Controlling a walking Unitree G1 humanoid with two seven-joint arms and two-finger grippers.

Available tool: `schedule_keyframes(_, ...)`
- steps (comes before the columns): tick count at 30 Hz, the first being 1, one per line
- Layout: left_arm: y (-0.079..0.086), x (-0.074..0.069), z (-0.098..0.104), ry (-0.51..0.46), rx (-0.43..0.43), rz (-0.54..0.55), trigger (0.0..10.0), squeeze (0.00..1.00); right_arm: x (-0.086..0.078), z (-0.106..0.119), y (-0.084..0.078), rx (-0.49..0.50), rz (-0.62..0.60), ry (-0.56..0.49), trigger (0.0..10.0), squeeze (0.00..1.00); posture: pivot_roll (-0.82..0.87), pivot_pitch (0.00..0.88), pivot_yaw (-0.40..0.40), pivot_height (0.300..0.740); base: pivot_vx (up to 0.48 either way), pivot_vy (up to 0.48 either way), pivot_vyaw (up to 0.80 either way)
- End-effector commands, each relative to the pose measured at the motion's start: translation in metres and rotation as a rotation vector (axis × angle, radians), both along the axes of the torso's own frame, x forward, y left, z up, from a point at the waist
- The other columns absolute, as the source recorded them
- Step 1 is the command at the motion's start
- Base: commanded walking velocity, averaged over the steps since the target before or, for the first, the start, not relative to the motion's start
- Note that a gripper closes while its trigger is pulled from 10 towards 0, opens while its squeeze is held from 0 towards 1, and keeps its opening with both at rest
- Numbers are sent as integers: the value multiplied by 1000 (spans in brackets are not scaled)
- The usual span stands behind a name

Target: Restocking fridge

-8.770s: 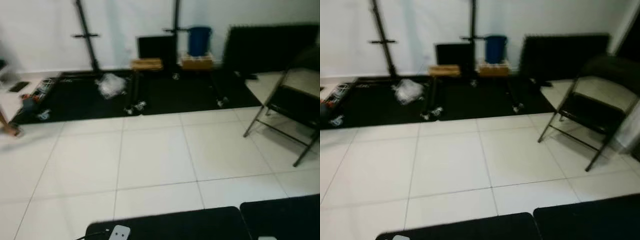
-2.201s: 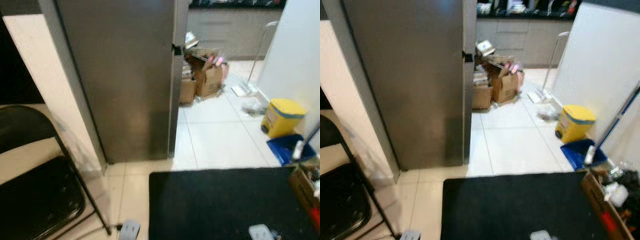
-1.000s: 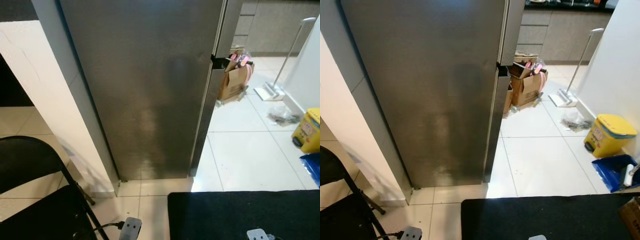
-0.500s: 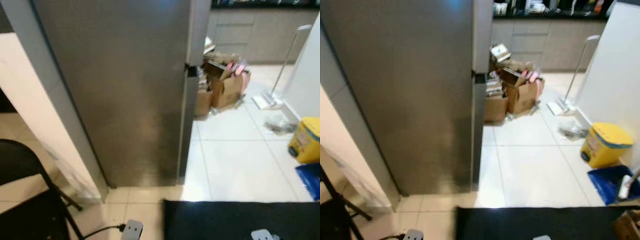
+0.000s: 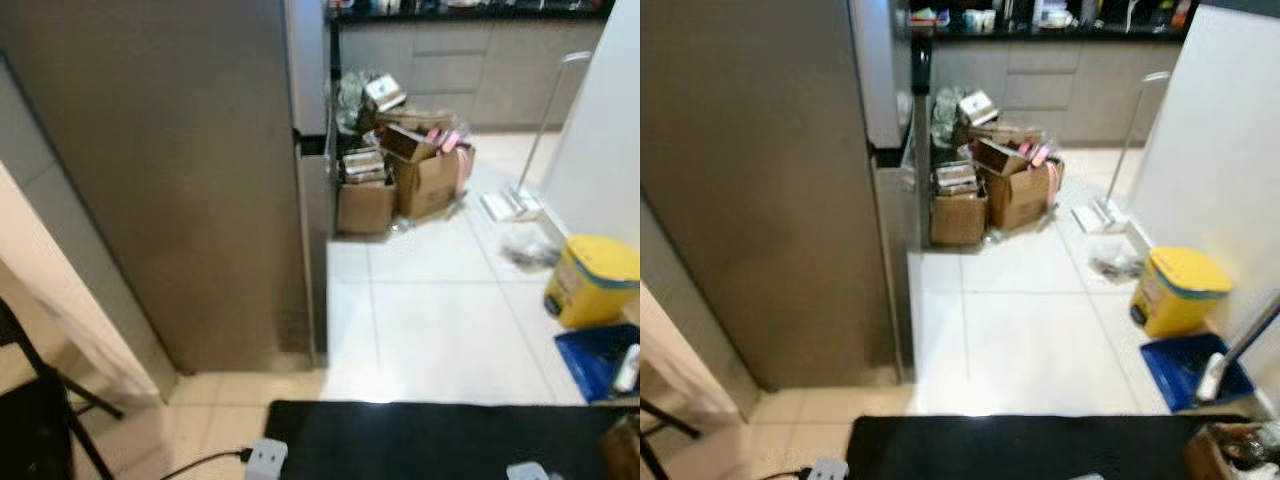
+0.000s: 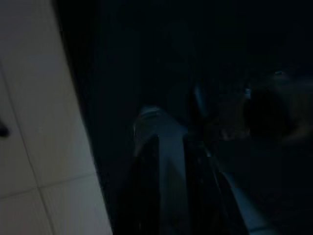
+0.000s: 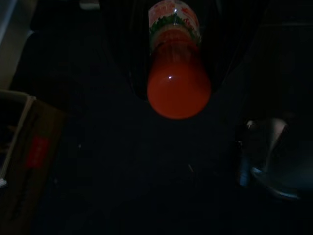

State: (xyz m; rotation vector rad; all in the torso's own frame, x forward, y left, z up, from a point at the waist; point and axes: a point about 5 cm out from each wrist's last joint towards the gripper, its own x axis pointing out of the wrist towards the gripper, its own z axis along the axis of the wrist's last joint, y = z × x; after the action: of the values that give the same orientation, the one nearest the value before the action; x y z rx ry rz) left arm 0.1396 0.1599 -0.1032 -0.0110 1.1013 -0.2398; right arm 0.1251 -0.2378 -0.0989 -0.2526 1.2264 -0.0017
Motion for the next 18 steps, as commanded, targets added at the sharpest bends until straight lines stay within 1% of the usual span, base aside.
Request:
schedule_keyframes(1,-1,-3,-1,14,-1,-2,10000,0,0,1,-5,-12,1,2,10000,0,-26,0,-19,740,0,-454,0)
schedule_keyframes(9,-1,-3,-1,14,-1,0,10000,0,1,2,-7,-12,4,4,10000,0,-27,0,-21,740,0,-437,0)
schedule_keyframes(11,0,-3,-1,14,2,2,10000,0,1,2,-7,-12,5,4,10000,0,-27,0,-21,740,0,-326,0)
schedule_keyframes(18,0,-3,-1,15,6,16,10000,0,0,1,-5,-5,12,8,10000,0,-31,0,-17,740,0,0,0)
